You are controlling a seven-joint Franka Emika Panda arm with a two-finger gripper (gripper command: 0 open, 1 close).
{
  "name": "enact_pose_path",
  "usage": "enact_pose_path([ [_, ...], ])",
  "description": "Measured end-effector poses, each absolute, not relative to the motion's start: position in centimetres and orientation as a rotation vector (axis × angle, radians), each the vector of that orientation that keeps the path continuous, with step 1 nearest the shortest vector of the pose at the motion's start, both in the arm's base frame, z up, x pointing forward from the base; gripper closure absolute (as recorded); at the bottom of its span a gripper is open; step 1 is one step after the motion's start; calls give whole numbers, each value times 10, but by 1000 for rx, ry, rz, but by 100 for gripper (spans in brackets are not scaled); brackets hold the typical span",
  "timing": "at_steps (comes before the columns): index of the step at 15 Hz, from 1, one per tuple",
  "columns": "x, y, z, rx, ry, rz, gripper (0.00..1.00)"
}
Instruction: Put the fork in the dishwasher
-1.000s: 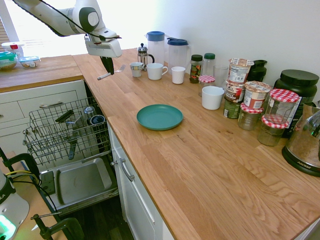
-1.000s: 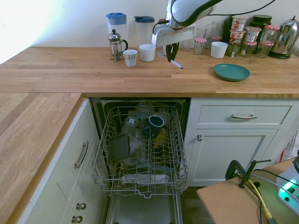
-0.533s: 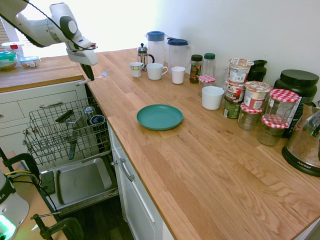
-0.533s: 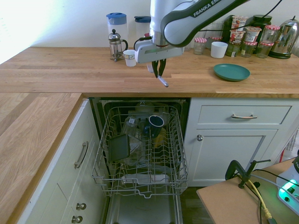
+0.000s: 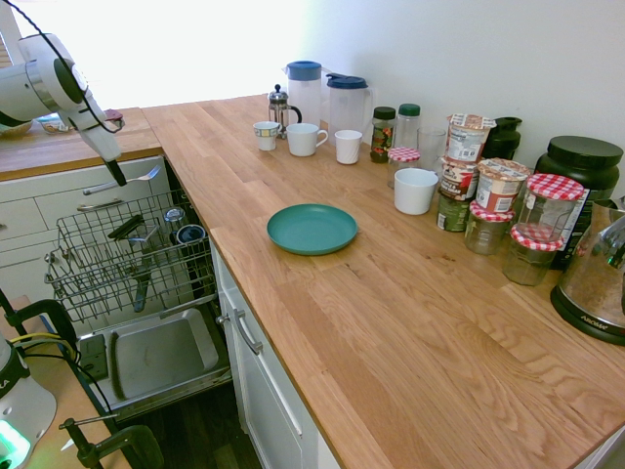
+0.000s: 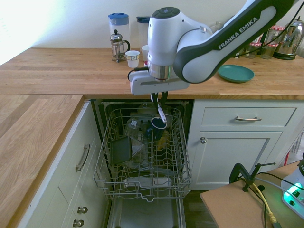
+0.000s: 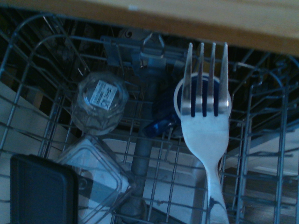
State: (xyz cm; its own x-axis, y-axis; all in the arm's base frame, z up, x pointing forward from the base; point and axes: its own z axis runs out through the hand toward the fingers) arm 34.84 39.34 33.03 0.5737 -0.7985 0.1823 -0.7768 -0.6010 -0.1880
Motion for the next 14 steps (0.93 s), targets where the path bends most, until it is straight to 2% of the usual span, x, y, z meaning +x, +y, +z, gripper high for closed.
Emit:
enact_pose_path([
  [6,331,392,273,-2658,1473,-344,100],
  [14,334,389,254,-2647,1491,-360,100],
])
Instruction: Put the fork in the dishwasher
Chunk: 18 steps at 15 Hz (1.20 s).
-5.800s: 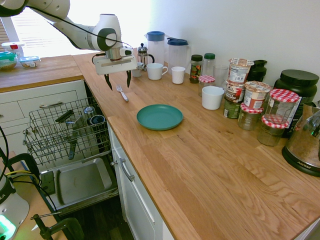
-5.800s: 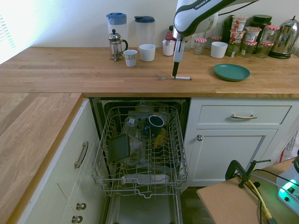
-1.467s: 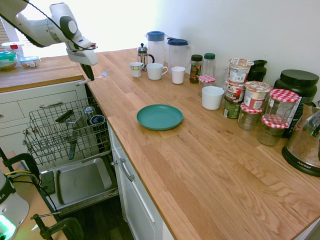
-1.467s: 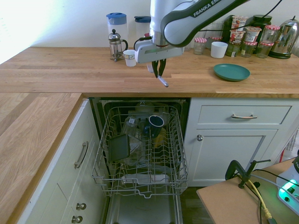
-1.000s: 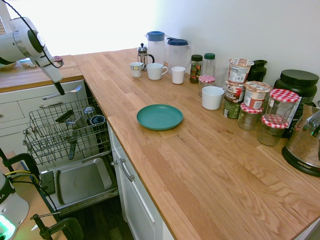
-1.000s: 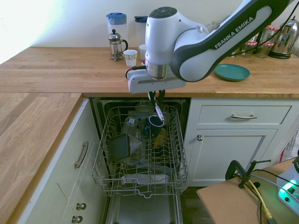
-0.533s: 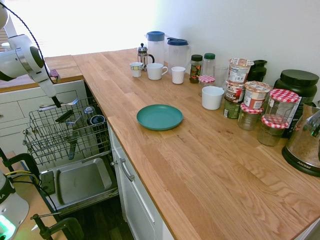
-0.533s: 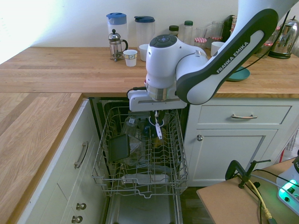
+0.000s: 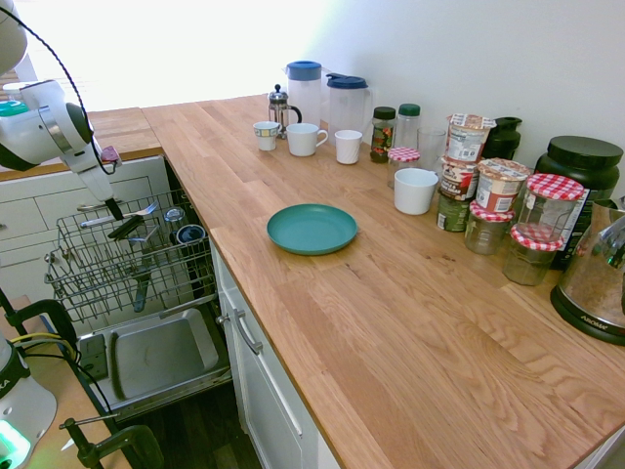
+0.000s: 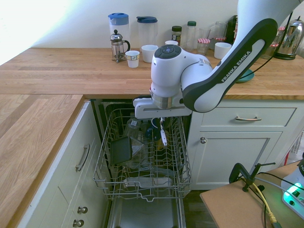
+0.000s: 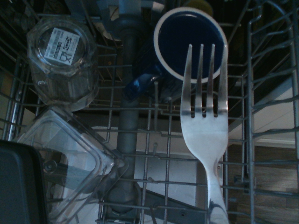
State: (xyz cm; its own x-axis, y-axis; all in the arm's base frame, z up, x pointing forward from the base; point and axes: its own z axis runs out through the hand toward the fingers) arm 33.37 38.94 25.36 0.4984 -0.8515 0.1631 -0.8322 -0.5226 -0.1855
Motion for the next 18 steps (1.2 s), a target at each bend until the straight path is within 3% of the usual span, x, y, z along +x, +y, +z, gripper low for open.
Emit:
enact_pose_path([
  [7,307,397,182,-2653,1537,-306,100],
  [17,321,383,109,-2629,1592,-242,100],
  [18,322,382,103,-2634,1591,-241,0],
])
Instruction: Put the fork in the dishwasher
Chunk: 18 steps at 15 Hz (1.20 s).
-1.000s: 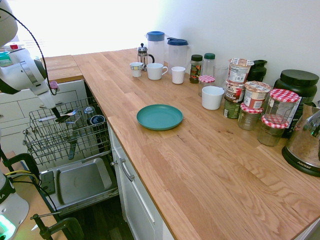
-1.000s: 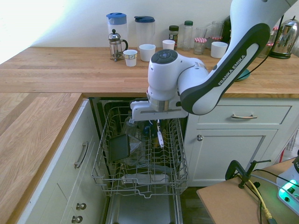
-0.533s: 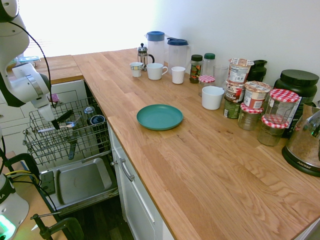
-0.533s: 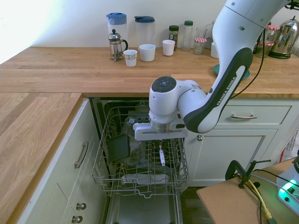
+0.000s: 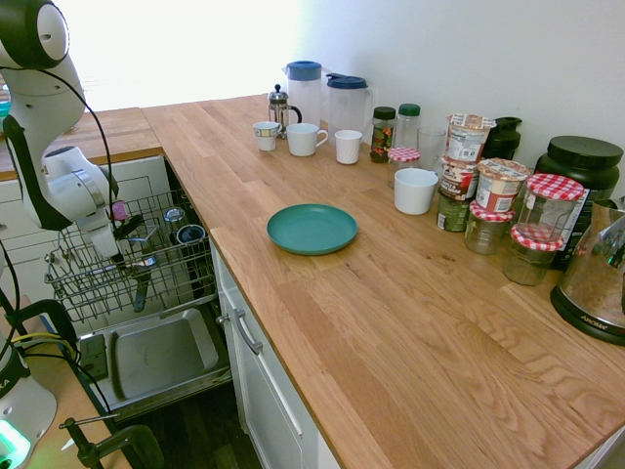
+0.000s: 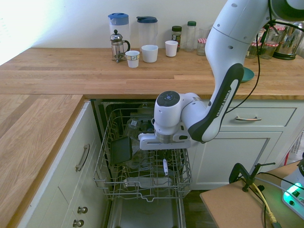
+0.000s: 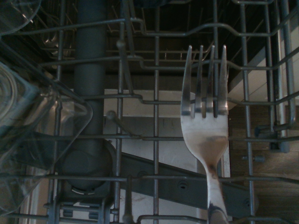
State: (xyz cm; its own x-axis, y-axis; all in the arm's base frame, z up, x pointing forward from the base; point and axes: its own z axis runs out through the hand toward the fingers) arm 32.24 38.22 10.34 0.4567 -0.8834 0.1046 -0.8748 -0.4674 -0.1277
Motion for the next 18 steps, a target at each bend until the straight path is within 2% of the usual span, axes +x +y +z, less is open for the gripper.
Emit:
enact_pose_path([
  [13,330,391,94,-2627,1583,-243,0],
  [18,329,384,124,-2599,1568,-282,0],
])
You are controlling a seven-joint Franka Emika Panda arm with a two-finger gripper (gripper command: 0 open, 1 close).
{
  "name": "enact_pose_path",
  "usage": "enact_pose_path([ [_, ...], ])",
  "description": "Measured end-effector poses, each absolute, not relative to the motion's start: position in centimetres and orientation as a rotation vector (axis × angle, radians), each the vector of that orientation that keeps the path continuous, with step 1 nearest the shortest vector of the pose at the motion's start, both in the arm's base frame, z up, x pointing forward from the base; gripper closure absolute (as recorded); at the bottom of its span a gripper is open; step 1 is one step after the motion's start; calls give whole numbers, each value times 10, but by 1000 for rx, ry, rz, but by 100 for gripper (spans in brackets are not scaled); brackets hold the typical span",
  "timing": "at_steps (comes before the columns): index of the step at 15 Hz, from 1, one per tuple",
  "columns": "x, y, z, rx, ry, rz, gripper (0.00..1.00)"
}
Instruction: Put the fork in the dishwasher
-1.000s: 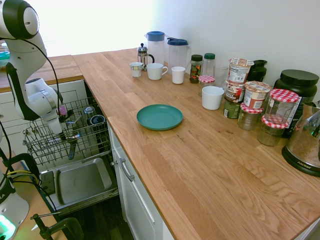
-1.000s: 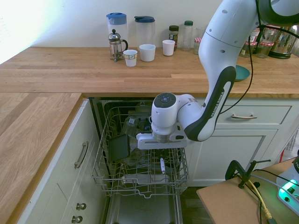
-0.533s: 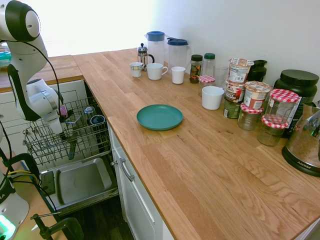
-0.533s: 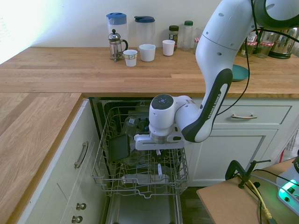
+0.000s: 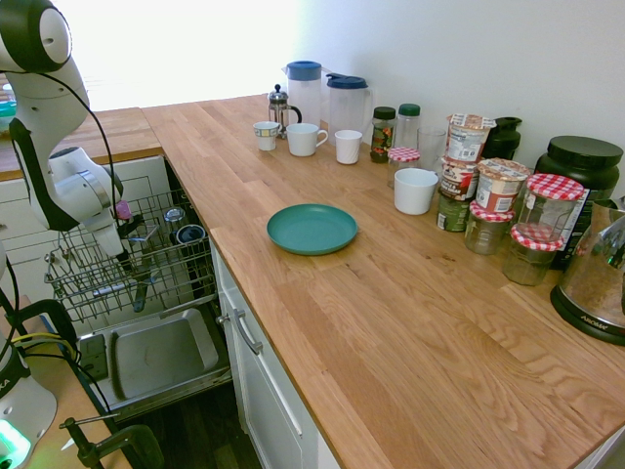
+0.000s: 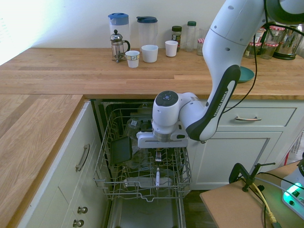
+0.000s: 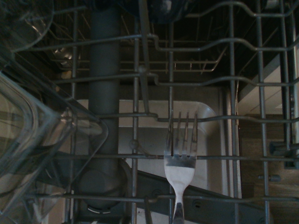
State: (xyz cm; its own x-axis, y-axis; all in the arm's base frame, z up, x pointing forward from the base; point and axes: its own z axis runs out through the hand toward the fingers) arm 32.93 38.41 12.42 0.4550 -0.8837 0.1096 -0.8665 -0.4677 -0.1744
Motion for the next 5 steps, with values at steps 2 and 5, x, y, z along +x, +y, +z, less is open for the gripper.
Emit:
enact_pose_path([
  [2,327,377,145,-2578,1571,-309,0],
  [5,322,364,182,-2526,1595,-342,0],
])
